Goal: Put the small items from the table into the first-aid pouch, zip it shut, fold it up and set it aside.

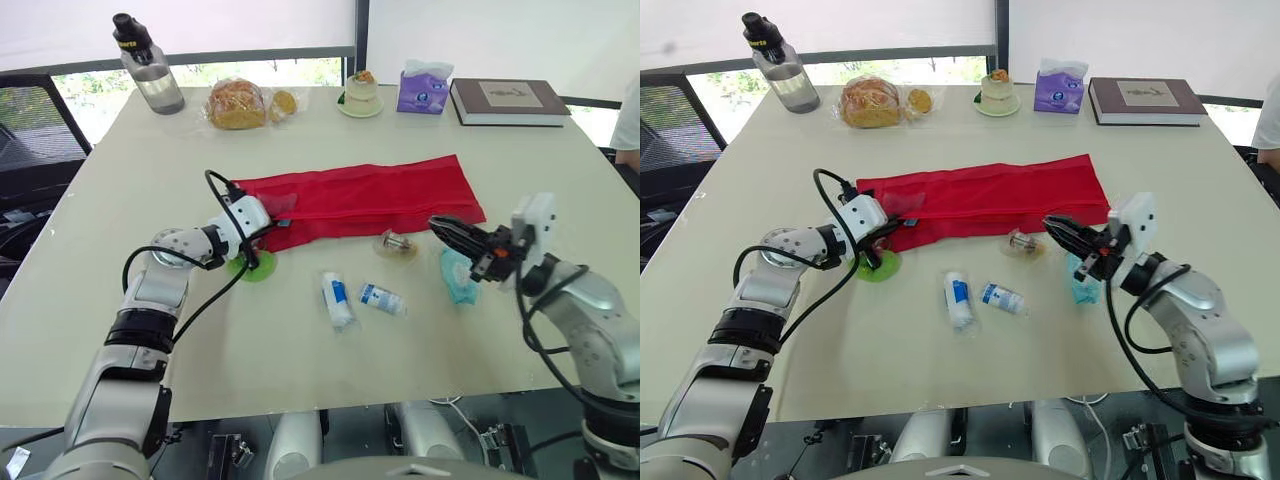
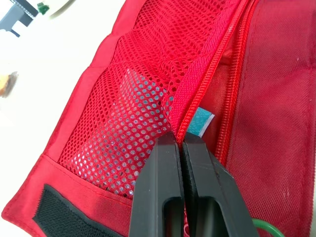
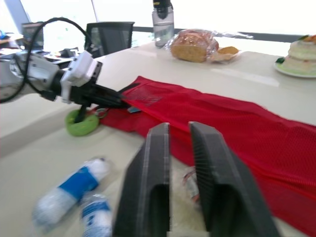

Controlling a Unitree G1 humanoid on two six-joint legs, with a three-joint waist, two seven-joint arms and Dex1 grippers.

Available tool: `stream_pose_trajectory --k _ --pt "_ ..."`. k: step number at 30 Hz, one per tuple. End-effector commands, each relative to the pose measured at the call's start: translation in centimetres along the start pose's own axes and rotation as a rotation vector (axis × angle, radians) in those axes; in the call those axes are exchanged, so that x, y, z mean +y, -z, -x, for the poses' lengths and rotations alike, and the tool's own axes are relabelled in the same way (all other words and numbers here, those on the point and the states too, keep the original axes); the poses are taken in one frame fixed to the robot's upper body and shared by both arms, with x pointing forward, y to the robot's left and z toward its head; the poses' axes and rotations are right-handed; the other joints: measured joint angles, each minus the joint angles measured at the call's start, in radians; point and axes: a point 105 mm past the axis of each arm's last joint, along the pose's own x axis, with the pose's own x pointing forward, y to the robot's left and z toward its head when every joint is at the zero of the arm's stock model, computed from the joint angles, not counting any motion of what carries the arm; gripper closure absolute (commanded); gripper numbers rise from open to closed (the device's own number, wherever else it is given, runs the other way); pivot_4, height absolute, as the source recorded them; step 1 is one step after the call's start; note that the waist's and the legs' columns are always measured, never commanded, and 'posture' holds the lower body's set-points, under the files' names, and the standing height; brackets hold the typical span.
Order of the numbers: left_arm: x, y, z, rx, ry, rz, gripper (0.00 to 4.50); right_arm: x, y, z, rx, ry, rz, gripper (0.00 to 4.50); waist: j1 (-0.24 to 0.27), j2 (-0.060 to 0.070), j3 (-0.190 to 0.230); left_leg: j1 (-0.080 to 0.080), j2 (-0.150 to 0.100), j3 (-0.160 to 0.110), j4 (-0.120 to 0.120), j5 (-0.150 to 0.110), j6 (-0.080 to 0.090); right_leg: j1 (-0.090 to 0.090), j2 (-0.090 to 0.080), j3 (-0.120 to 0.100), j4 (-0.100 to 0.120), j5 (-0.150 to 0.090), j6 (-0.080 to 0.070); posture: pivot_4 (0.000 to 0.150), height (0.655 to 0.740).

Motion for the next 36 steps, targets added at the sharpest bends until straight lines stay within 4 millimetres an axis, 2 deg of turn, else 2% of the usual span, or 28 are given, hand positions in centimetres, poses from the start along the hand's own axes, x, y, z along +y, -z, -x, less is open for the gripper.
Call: stream_pose_trajectory --k 1,2,4,5,7,10,12,13,16,19,23,30,36 --pt "1.5 0.0 1.1 -0.003 -0.048 -0.014 4.5 1.2 -1.6 1.4 0.003 -0.057 0.036 1.8 -0.001 0.0 0.0 0.0 0.0 0.0 0.0 0.0 0.0 0.0 0.0 0.0 0.0 0.0 0.0 0.15 0.74" --pt "1.6 0.0 1.2 -0.003 -0.048 -0.011 4.5 1.3 -1.5 1.7 0.018 -0.058 0.04 1.28 0.0 0.0 0.0 0.0 0.0 0.001 0.0 0.0 0.0 0.0 0.0 0.0 0.0 0.0 0.0 0.15 0.74" --pt "1.9 -0.3 1.2 -0.021 -0.055 0.008 3.88 1.1 -1.5 2.2 0.026 -0.038 0.047 0.31 0.001 -0.001 0.0 0.0 0.0 0.0 0.0 0.0 0.0 0.0 0.0 0.0 0.0 0.0 0.0 0.15 0.74" --pt "1.9 -0.5 1.2 -0.036 -0.052 0.023 3.5 1.0 -1.5 2.3 0.021 -0.03 0.045 0.0 0.001 -0.001 0.001 0.0 0.0 0.0 0.0 0.0 0.0 0.0 0.0 0.0 0.0 0.0 0.0 0.15 0.74" --pt "1.5 -1.3 1.4 -0.07 -0.011 0.025 2.66 0.9 -1.6 2.3 0.013 -0.017 0.047 0.0 0.001 -0.001 0.001 0.0 0.0 0.001 0.0 0.0 0.0 0.0 0.0 0.0 0.0 0.0 0.0 0.15 0.74" --pt "1.5 -1.9 1.9 -0.09 0.021 0.002 0.98 1.0 -1.7 2.2 0.009 -0.004 0.057 0.0 0.002 -0.001 0.001 0.0 0.0 0.001 0.0 0.0 0.0 0.0 0.0 0.0 -0.001 0.0 0.0 0.15 0.74" --pt "1.8 -2.5 2.1 -0.107 0.013 -0.007 0.25 1.0 -1.7 2.2 0.009 0.0 0.06 0.0 0.002 -0.002 0.001 0.0 0.0 0.001 0.0 0.0 0.0 0.0 0.0 0.0 -0.001 0.0 0.0 0.15 0.74" --pt "2.1 -2.8 2.1 -0.117 -0.006 -0.014 0.07 1.0 -1.7 2.2 0.008 0.001 0.061 0.0 0.002 -0.002 0.001 0.0 0.0 0.001 0.0 0.0 0.0 0.0 0.0 0.0 -0.001 0.0 0.0 0.15 0.74" --pt "2.6 -4.0 1.5 -0.156 -0.067 -0.035 0.07 1.1 -2.1 2.1 -0.025 0.012 0.056 0.0 0.003 -0.002 0.001 0.0 0.0 0.001 0.0 0.0 0.0 0.0 0.0 0.0 -0.001 0.0 0.0 0.15 0.74" --pt "1.9 -5.2 0.6 -0.201 -0.065 -0.003 0.07 1.2 -2.4 1.9 -0.039 0.013 0.056 0.0 0.006 -0.002 0.001 0.0 0.0 0.001 0.0 0.0 0.0 0.0 0.0 0.0 -0.001 0.0 0.001 0.15 0.74" --pt "-0.8 -7.6 -3.2 -0.244 0.008 0.008 0.07 1.2 -2.2 1.3 -0.022 -0.002 0.065 0.0 0.018 -0.002 0.001 0.0 -0.001 0.001 0.001 0.0 0.0 0.001 0.0 0.0 -0.001 0.0 0.001 0.15 0.74" --pt "-0.7 -8.2 -7.7 -0.18 -0.025 0.065 0.07 0.0 -2.2 0.4 -0.008 0.093 0.157 0.0 0.023 -0.003 0.001 0.0 -0.001 0.0 0.003 0.0 0.0 0.001 0.002 0.001 0.0 -0.001 0.003 0.15 0.74" --pt "-1.1 -7.6 -9.4 -0.118 -0.021 0.011 0.07 -0.2 -2.3 0.7 -0.001 0.126 0.182 0.0 0.024 -0.003 0.002 -0.001 -0.002 0.0 0.002 0.0 0.0 0.001 0.001 0.002 0.0 -0.001 0.003 0.15 0.74"
